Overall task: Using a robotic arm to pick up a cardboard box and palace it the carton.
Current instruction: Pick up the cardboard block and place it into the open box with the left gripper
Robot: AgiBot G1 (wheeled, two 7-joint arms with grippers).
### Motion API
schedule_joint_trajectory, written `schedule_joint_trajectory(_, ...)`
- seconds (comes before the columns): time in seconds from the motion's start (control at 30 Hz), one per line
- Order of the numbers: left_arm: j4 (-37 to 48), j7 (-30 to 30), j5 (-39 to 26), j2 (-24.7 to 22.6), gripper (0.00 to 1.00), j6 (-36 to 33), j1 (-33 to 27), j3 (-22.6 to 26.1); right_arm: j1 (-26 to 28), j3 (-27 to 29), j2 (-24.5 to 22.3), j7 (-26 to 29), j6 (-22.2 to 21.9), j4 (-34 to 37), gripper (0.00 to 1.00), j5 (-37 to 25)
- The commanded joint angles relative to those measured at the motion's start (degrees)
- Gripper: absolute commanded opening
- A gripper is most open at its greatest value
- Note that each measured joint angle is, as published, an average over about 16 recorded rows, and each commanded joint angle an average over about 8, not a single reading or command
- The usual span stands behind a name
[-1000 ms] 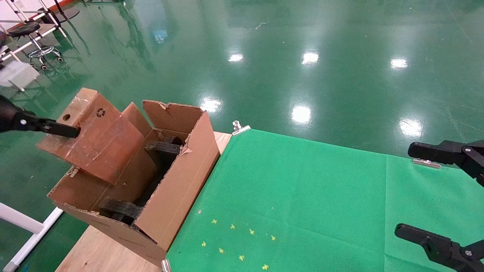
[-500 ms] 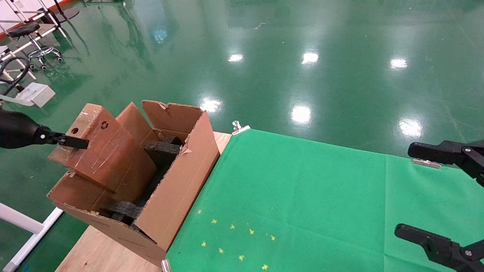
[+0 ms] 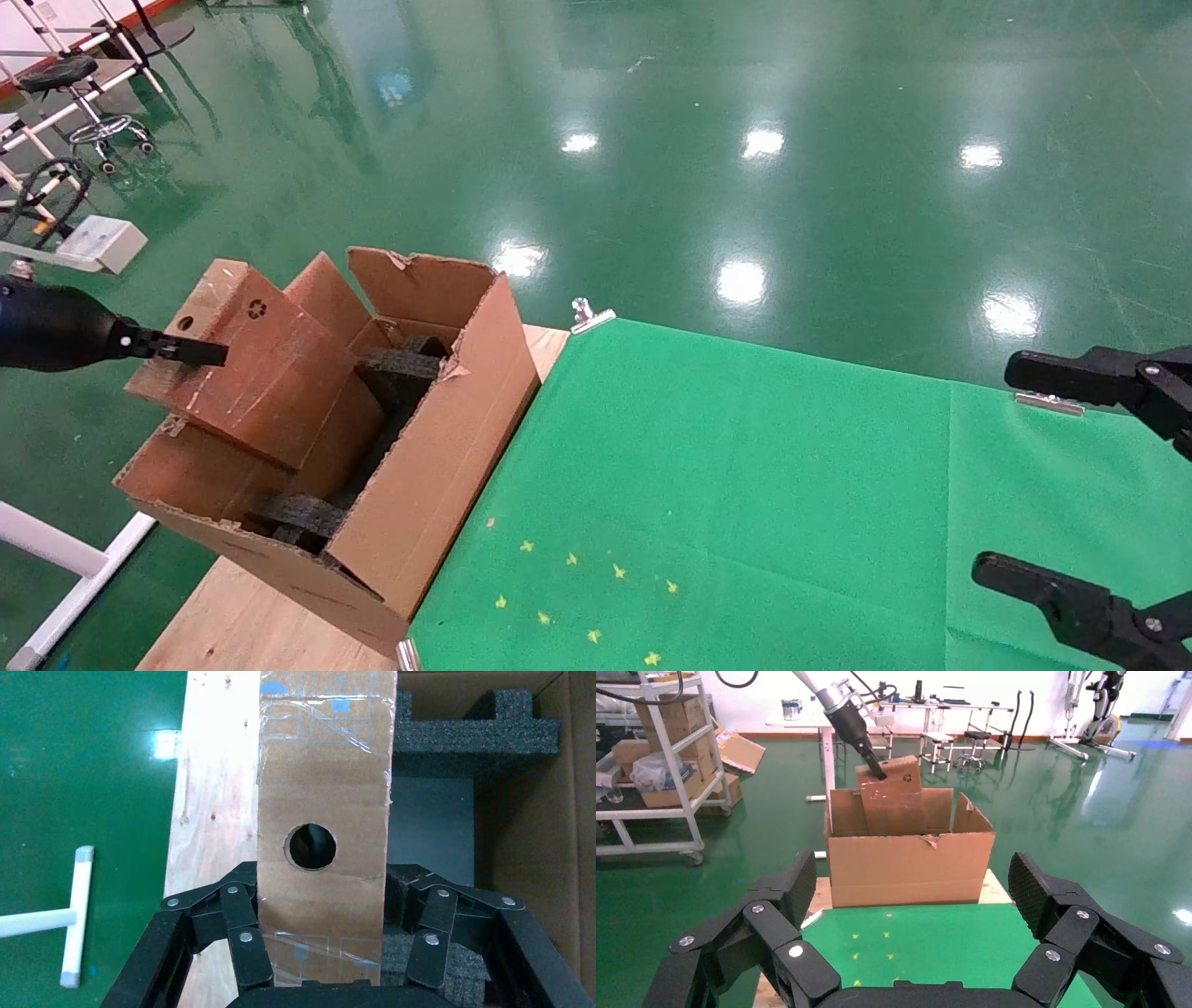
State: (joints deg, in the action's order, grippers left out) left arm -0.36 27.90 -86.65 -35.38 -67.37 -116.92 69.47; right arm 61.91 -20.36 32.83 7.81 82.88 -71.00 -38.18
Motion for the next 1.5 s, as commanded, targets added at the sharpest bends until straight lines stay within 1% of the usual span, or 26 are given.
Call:
schedule_joint_trajectory(0.03,0.21,-0.01,0.30,-0.25,0.00,0.32,0.71,-0.21,0.00,0.00,0.00,0.00,0.00,0.00,1.00,0.00)
schedule_joint_trajectory(0.83,1.14,1.52,1.73,-3.85,0.00,5.07,9.73,-1.24,0.00,0.00,0.00,0.00,0.00,0.00,1.00,0.00)
schedule_joint_trajectory(1.5,1.08,2.77,4.25,-7.19,0.00,12.91,18.02,-3.04,0.00,-0.01,0.00,0.00,0.00,0.00,1.00,0.00)
